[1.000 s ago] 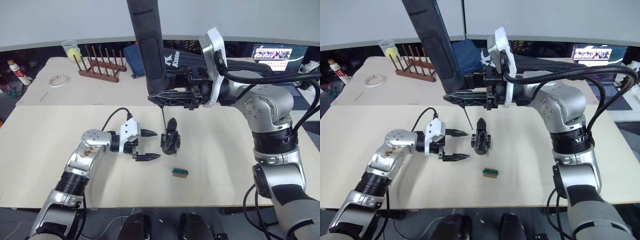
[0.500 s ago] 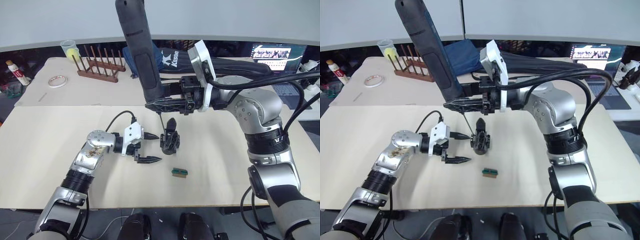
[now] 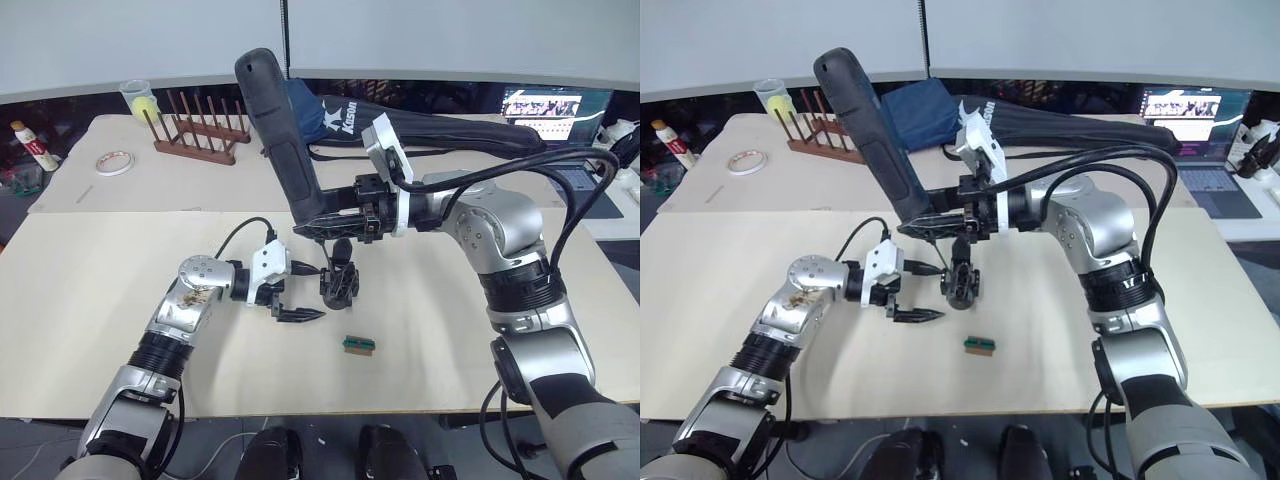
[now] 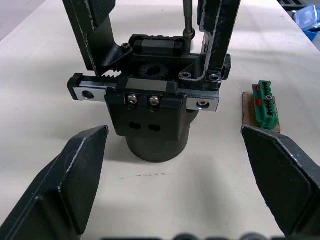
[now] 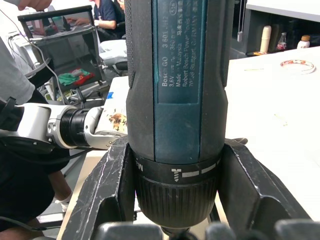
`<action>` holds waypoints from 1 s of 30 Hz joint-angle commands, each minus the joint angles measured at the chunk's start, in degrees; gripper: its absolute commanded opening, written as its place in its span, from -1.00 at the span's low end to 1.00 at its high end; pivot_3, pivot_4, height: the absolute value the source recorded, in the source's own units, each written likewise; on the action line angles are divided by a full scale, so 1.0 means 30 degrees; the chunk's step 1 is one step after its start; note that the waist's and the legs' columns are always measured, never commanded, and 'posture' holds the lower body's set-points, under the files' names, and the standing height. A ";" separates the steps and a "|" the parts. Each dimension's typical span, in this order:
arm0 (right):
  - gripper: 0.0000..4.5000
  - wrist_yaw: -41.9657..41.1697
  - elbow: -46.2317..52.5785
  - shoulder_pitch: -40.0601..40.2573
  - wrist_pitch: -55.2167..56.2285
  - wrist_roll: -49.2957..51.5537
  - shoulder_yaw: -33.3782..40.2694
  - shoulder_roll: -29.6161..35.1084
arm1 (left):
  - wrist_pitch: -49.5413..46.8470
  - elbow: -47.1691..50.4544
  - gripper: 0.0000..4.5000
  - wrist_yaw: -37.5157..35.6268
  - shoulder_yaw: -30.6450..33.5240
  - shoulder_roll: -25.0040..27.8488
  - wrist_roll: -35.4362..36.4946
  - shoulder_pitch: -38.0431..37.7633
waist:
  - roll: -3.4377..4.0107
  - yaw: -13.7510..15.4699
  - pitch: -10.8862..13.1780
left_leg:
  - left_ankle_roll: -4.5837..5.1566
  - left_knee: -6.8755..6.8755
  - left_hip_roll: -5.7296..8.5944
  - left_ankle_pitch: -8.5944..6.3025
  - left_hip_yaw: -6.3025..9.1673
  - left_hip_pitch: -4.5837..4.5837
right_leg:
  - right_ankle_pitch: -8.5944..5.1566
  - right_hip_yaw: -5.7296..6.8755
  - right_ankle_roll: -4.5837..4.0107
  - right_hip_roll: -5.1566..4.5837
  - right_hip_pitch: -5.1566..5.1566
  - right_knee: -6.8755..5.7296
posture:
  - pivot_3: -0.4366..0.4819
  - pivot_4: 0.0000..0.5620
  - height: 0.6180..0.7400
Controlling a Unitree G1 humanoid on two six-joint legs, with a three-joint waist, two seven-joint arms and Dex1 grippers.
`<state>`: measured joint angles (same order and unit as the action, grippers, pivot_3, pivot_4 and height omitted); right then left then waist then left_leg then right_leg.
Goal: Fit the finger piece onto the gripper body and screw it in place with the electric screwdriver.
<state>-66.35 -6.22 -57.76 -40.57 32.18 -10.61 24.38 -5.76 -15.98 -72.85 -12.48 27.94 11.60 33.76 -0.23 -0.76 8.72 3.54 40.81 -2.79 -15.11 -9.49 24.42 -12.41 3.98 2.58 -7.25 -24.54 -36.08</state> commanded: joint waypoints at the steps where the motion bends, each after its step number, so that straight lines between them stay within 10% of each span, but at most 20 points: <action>1: -0.16 -0.0411 0.0414 -0.0415 0.0801 0.0032 0.0540 -0.0108 | 0.0400 0.0217 1.00 -0.0141 0.0059 -0.0068 0.0080 0.0378 | 0.0000 -0.0001 0.0000 | -0.0001 0.0000 0.0000 0.0000 -0.0001 0.0001 | 0.0000 0.0000 0.0000 0.0000 -0.0001 0.0000 | -0.05 -0.47 1.00; 30: -0.16 -0.0788 0.0028 -0.0521 0.1058 -0.0712 0.0510 -0.0500 | 0.0353 0.0374 1.00 0.0006 0.0207 -0.0160 0.0068 0.0296 | 0.0000 -0.0001 0.0000 | -0.0001 0.0000 0.0000 0.0000 0.0001 0.0002 | 0.0000 0.0000 0.0000 0.0000 -0.0001 -0.0001 | -0.05 -0.47 1.00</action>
<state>-68.09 -7.37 -57.77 -39.76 29.51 -10.61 22.94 -5.52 -15.98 -73.02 -12.46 27.51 11.43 33.76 -0.23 -0.77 8.72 3.54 40.81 -2.79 -15.11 -9.48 24.43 -12.41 3.98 2.58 -7.25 -24.55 -36.08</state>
